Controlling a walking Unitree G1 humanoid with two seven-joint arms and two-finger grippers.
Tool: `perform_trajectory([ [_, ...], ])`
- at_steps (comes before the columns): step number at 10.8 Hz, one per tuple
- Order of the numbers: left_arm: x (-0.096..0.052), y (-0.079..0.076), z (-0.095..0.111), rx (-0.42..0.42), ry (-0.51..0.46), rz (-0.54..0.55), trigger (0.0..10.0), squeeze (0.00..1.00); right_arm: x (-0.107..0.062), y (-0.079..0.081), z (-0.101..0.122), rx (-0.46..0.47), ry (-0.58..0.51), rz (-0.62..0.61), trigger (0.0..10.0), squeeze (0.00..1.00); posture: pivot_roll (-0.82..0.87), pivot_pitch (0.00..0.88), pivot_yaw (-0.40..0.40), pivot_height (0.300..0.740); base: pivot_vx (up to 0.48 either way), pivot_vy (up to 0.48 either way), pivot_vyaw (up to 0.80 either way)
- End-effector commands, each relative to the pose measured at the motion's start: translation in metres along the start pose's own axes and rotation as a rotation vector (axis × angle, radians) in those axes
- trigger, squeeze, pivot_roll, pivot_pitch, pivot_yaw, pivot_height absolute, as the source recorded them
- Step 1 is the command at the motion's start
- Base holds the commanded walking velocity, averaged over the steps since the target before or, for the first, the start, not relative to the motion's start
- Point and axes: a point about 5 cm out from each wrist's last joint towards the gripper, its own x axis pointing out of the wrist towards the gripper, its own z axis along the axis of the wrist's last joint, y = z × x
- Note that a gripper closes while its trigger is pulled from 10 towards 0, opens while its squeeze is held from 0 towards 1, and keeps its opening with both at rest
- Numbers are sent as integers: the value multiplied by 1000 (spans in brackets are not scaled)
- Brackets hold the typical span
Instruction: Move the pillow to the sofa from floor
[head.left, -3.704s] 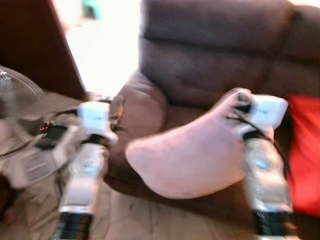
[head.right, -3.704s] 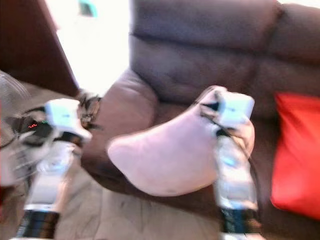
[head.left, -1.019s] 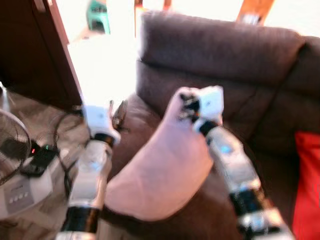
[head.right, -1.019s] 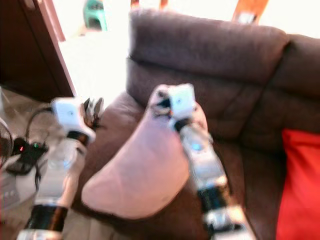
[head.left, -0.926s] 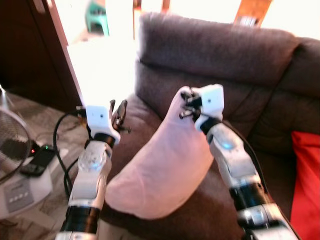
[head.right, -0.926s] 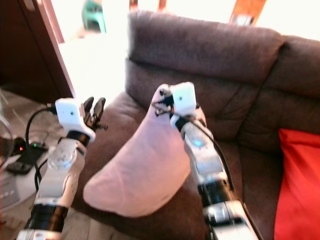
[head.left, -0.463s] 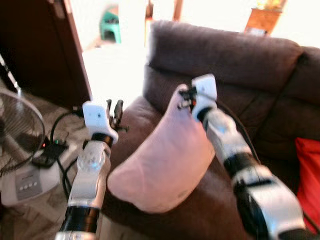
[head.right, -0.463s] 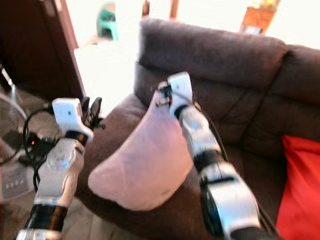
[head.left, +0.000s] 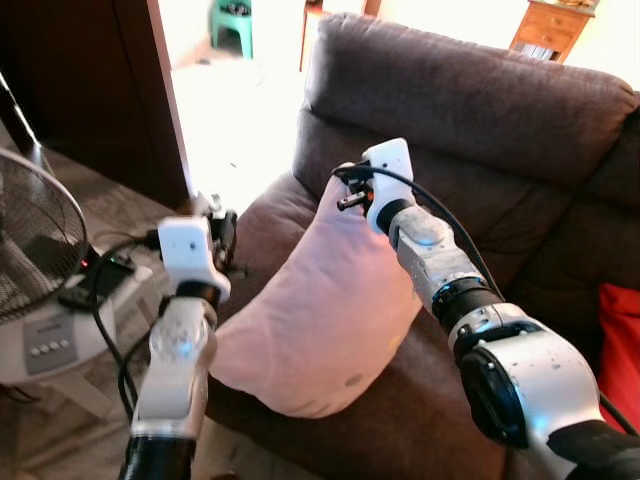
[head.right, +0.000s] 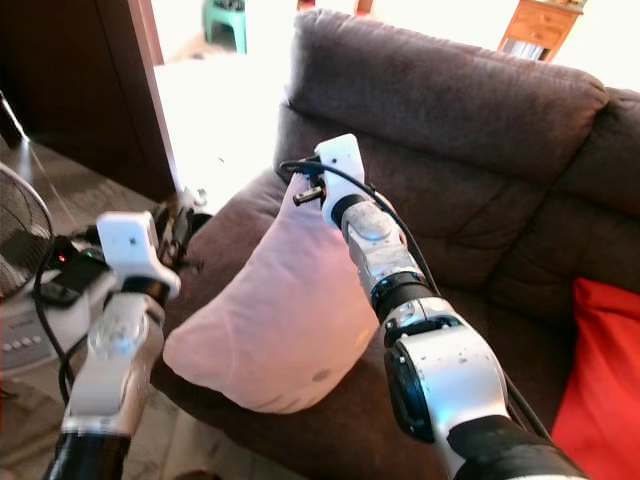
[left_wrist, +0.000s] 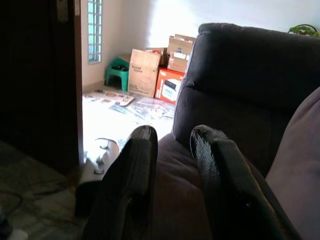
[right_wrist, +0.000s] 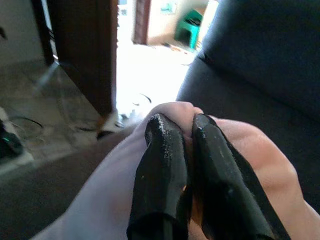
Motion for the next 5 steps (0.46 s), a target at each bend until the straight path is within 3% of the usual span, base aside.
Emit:
perform_trajectory([
  [1, -2, -7, 7, 9, -15, -14, 10000, 0, -2, -6, -5, -17, 35, -28, 10000, 0, 177, 96, -170, 740, 0, 0, 0],
  [5, -26, -6, 8, 49, 14, 22, 10000, 0, -5, -18, -12, -90, 86, -106, 10000, 0, 210, 162, -192, 740, 0, 0, 0],
])
